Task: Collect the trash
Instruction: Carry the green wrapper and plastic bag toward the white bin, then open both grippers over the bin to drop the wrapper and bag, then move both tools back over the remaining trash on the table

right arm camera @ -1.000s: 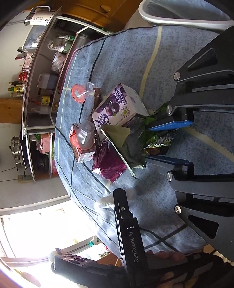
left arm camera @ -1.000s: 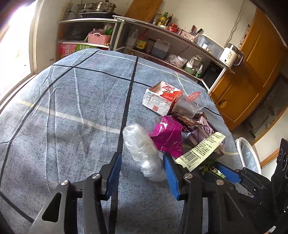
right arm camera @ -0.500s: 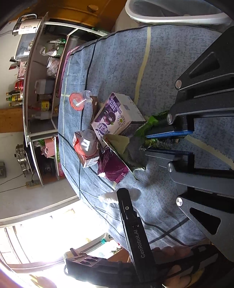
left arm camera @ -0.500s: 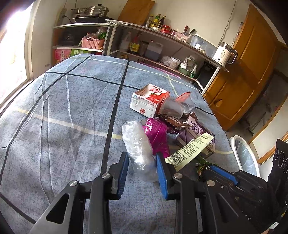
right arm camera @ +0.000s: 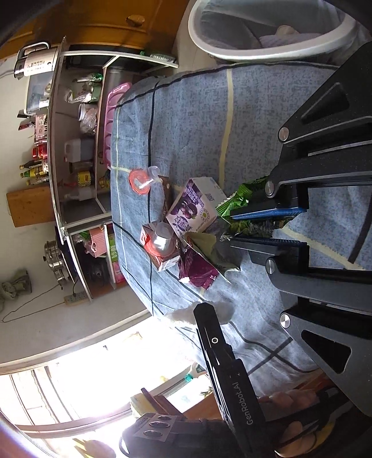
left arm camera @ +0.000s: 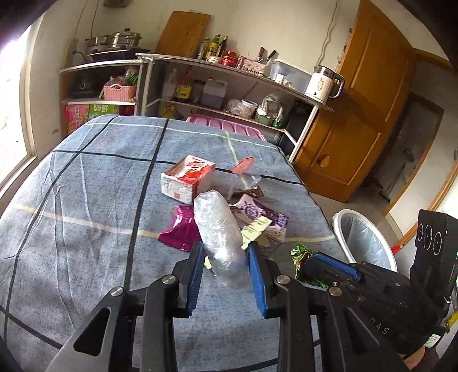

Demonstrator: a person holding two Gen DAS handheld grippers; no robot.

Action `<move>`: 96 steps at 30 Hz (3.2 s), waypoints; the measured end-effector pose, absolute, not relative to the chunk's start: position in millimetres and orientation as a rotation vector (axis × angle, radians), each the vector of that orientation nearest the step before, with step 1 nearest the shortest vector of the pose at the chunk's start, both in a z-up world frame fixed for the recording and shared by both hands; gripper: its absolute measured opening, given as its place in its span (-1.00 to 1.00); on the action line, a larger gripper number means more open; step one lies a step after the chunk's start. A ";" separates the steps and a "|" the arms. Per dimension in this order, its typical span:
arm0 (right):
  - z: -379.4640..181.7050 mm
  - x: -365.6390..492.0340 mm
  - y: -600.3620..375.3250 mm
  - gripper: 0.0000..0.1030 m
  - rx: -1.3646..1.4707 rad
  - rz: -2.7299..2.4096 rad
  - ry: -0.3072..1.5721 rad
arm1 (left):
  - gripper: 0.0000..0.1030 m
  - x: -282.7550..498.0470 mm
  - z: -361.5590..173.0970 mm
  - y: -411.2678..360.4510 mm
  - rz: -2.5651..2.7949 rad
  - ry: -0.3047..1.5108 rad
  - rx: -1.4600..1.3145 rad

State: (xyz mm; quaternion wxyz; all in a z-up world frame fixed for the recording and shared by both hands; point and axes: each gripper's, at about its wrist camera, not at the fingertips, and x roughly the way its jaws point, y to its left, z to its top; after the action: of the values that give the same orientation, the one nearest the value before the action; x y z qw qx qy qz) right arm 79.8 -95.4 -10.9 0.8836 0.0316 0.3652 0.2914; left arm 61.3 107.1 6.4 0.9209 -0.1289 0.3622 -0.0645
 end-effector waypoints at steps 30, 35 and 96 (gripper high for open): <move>20.1 74.1 -291.4 -0.75 0.220 0.241 0.676 | -0.39 109.0 20.8 -114.5 -0.576 0.808 -0.045; 10.1 80.4 -315.2 -0.75 0.240 0.194 0.702 | -0.39 118.4 11.9 -146.4 -0.612 0.842 -0.014; 1.3 86.5 -195.1 -0.26 0.204 0.379 0.754 | -0.17 78.1 16.9 55.2 -0.207 0.748 -0.199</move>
State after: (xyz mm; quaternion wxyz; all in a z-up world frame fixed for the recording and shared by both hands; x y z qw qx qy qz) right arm 86.5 -195.1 1.3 0.9072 0.0988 0.3653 0.1837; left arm 78.1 55.2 16.9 0.9208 -0.0970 0.3640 -0.1009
